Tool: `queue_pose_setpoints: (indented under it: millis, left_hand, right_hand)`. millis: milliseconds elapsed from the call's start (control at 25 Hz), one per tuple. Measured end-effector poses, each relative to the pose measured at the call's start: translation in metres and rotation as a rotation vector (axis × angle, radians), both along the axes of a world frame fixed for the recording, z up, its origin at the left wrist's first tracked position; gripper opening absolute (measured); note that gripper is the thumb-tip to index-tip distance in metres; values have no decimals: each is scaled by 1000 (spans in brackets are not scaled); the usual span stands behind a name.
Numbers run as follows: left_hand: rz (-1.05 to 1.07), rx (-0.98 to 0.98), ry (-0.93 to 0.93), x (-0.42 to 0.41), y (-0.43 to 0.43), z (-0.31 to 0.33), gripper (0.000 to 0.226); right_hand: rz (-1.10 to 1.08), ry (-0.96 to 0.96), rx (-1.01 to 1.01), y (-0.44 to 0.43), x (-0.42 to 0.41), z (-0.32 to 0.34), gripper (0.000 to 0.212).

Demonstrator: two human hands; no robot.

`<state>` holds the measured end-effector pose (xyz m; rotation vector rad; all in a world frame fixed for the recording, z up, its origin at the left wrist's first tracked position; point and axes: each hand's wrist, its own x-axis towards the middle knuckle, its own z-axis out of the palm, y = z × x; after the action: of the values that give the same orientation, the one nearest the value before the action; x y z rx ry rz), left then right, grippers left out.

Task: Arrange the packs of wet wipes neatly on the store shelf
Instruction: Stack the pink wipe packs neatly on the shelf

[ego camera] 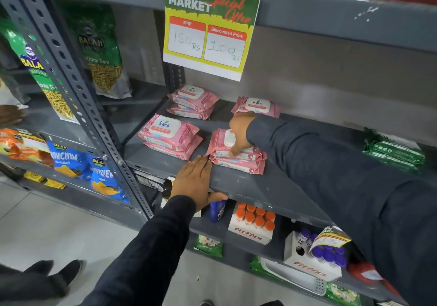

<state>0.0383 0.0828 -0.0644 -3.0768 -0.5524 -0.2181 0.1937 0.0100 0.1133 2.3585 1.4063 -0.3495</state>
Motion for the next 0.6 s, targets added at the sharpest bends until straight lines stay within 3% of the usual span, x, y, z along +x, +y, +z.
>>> queue_pose_setpoints:
  millis: [240,400,520,600]
  left_hand:
    - [-5,-22,-9,-1,0,-1,117]
    - [-7,-22,-4,0,1,-1,117]
    - [-11,-37,-7,-1,0,-1,116]
    - [-9,-33,-2,-1,-1,1,116]
  right_hand:
    - [215,-1,16,-9,19,-7,84]
    - [-117,189,325,-7,17,1,82]
    - [-330,116,265,-6,8,-6,109]
    - [-369,105,231,-8,-1,-20,108]
